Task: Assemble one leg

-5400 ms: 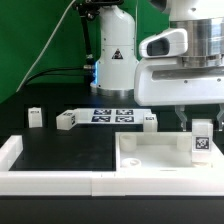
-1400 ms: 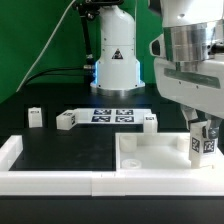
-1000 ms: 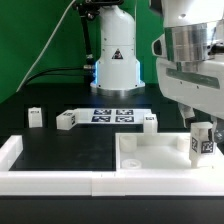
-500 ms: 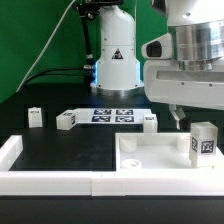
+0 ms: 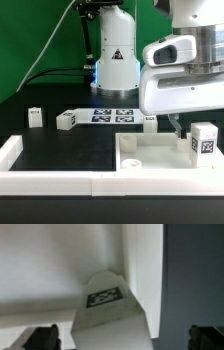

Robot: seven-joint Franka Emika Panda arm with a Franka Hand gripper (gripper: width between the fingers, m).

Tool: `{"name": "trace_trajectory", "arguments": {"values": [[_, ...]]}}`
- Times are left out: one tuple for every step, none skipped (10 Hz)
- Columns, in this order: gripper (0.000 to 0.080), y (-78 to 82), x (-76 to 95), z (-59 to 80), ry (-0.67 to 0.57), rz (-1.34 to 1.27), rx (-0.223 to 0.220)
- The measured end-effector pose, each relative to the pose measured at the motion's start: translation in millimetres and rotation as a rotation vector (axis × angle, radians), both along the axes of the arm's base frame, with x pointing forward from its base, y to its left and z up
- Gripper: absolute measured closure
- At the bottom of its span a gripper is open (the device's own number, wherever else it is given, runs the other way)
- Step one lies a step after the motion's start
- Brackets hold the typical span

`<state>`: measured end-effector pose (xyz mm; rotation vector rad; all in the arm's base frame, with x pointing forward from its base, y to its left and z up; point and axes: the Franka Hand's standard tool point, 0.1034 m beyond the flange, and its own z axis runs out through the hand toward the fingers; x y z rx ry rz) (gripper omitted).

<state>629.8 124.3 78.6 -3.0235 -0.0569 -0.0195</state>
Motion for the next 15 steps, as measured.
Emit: {"name": "trace_trajectory", "arguments": {"values": [[0.0151, -1.5, 0.3, -0.6, -0.009, 0.038, -0.001], [0.0163, -1.7, 0.2, -0.7, -0.009, 0.04, -0.001], [0.0163, -1.7, 0.2, -0.8, -0.009, 0.039, -0.001], [0.033, -1.8, 0.2, -0.8, -0.009, 0.039, -0.002], [0.033, -2.1, 0.3, -0.8, -0.009, 0.039, -0.002], [0.0501, -4.7, 0.8, -0.9, -0.009, 0.036, -0.004], [0.0501, -5.1, 0.9, -0.9, -0.008, 0.026, -0.004], [0.0501, -5.7, 1.0, -0.9, -0.006, 0.003, -0.004], [0.0501, -6.1, 1.3, -0.8, -0.004, -0.024, -0.002], [0.0501, -8.8, 2.2, -1.4, 0.005, -0.204, 0.004], [0.0501, -10.0, 2.4, -1.6, 0.021, -0.338, 0.007], [0.0503, -11.7, 2.6, -1.9, 0.045, -0.518, 0.02], [0.0503, -12.6, 2.3, -2.3, 0.069, -0.685, 0.031], [0.0502, -12.5, 1.9, -2.5, 0.081, -0.765, 0.032], [0.0502, -12.4, 1.0, -2.7, 0.113, -0.922, 0.047]]}}
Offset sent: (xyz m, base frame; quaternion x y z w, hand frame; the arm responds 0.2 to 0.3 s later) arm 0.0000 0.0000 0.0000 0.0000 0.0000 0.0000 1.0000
